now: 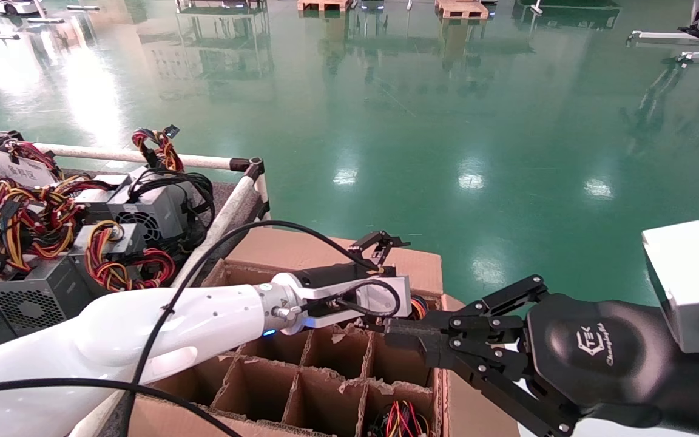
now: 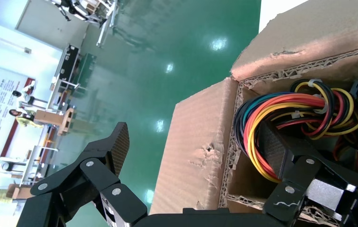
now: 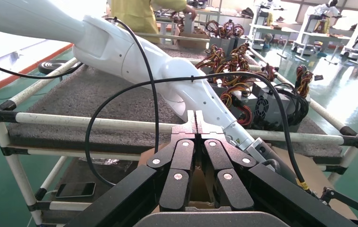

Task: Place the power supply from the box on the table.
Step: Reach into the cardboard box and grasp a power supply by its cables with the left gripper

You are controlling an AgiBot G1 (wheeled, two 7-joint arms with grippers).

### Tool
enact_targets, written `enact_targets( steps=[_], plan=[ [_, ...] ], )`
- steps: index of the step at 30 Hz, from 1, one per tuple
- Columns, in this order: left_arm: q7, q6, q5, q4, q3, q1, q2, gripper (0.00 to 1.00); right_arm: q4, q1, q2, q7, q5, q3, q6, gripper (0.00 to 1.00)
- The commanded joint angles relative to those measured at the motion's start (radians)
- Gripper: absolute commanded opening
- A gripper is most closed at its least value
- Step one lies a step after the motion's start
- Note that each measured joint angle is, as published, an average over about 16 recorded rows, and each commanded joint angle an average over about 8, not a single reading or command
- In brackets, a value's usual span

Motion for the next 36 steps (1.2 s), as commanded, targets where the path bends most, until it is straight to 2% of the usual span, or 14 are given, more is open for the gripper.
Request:
enact_targets(
  steps=[1,4,5,36],
  plan=[
    [0.006,0.002,-0.007,0.009,0.003,-0.002,0.006,0.39,0.0,0.0,0.0,0.0,0.0,0.0,0.0,0.0],
    [0.015,0.006,-0.017,0.019,0.004,-0.002,0.011,0.01,0.0,0.0,0.0,0.0,0.0,0.0,0.0,0.0],
    [0.018,0.008,-0.02,0.022,0.004,-0.002,0.013,0.0,0.0,0.0,0.0,0.0,0.0,0.0,0.0,0.0],
    [0.076,0.061,-0.088,0.095,-0.007,-0.008,0.039,0.0,0.0,0.0,0.0,0.0,0.0,0.0,0.0,0.0]
  ],
)
